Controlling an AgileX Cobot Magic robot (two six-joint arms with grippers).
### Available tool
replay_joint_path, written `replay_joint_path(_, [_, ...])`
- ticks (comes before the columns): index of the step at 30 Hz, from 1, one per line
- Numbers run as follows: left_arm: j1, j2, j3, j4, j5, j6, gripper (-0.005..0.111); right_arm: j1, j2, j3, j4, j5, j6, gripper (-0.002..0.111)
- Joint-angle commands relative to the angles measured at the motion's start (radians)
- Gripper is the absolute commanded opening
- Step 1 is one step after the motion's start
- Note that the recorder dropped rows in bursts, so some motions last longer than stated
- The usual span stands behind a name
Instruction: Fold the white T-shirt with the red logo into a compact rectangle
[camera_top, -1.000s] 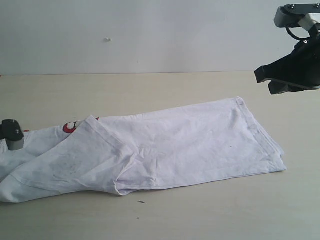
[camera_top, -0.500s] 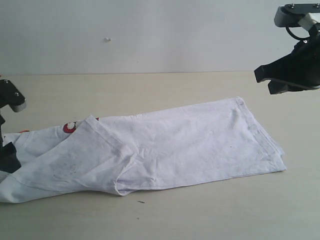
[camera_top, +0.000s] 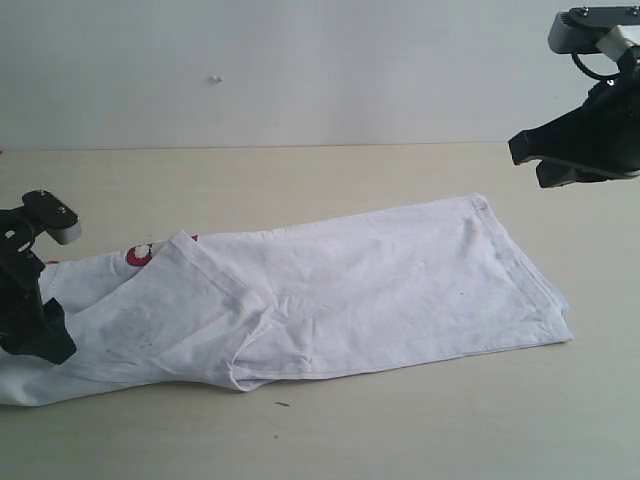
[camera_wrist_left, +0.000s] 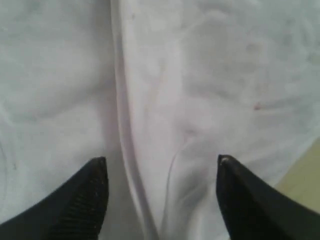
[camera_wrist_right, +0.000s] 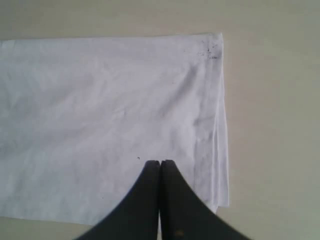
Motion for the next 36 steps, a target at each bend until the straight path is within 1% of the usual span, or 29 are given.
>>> replay_joint_path(1, [0.003,0.004,-0.002,-0.013,0.036,-0.006,0.037,-0.005,-0.009,0.006,0.006,-0.012,-0.009,0.000])
replay_joint_path(3, [0.003,0.010,-0.002,0.007,0.070,-0.006,0.021,-0.005,-0.009,0.006,0.006,-0.012,-0.009,0.000])
replay_joint_path(4, [0.003,0.014,-0.002,0.019,0.086,-0.006,0.011,-0.005,-0.009,0.006,0.006,-0.010,-0.009,0.000])
replay_joint_path(6, [0.003,0.014,-0.002,0.032,0.095,-0.006,0.000,-0.005,-0.009,0.006,0.006,-0.010,-0.009,0.000])
replay_joint_path(9, [0.003,0.004,-0.002,0.054,0.150,-0.001,0.000,-0.005,-0.009,0.006,0.006,-0.010,-0.009,0.000])
replay_joint_path(16, [0.003,-0.051,-0.002,0.056,0.246,0.046,0.000,-0.005,-0.009,0.006,0.023,-0.010,-0.025,0.000])
replay_joint_path(21, [0.003,-0.059,-0.002,0.058,0.395,0.048,0.000,-0.005,-0.009,0.006,0.025,-0.007,-0.025,0.000])
replay_joint_path(22, [0.003,-0.059,-0.002,0.058,0.395,0.048,0.000,-0.005,-0.009,0.006,0.025,-0.007,-0.025,0.000])
replay_joint_path(24, [0.003,-0.059,0.007,0.058,0.392,0.048,0.012,-0.005,-0.009,0.006,0.027,0.003,-0.025,0.000])
replay_joint_path(25, [0.003,-0.059,0.022,0.063,0.385,0.048,0.029,-0.005,-0.009,0.006,0.027,0.003,-0.025,0.000])
replay_joint_path(26, [0.003,-0.059,0.027,0.073,0.374,0.048,0.036,-0.005,-0.009,0.006,0.027,0.003,-0.025,0.000])
replay_joint_path(27, [0.003,-0.059,0.031,0.102,0.362,0.046,0.056,-0.005,-0.009,0.006,0.027,0.003,-0.025,0.000])
replay_joint_path(28, [0.003,-0.059,0.031,0.109,0.359,0.044,0.070,-0.005,-0.009,0.006,0.027,0.003,-0.025,0.000])
replay_joint_path(29, [0.003,-0.061,0.031,0.107,0.344,0.044,0.072,-0.005,-0.009,0.006,0.027,0.003,-0.025,0.000])
replay_joint_path(31, [0.003,-0.077,0.031,0.101,0.246,0.040,0.071,-0.005,-0.009,0.006,0.027,0.003,-0.025,0.000])
replay_joint_path(33, [0.003,-0.095,0.031,0.073,0.140,0.040,0.067,-0.005,-0.009,0.006,0.027,0.001,-0.025,0.000])
replay_joint_path(34, [0.003,-0.103,0.031,0.047,0.083,0.034,0.063,-0.005,-0.009,0.006,0.027,0.001,-0.025,0.000])
replay_joint_path(35, [0.003,-0.110,0.031,-0.031,-0.015,0.013,0.050,-0.005,-0.009,0.006,0.027,-0.001,-0.025,0.000])
replay_joint_path(36, [0.003,-0.110,0.031,-0.086,-0.041,0.013,0.041,-0.005,-0.005,0.006,0.027,-0.001,-0.025,0.000])
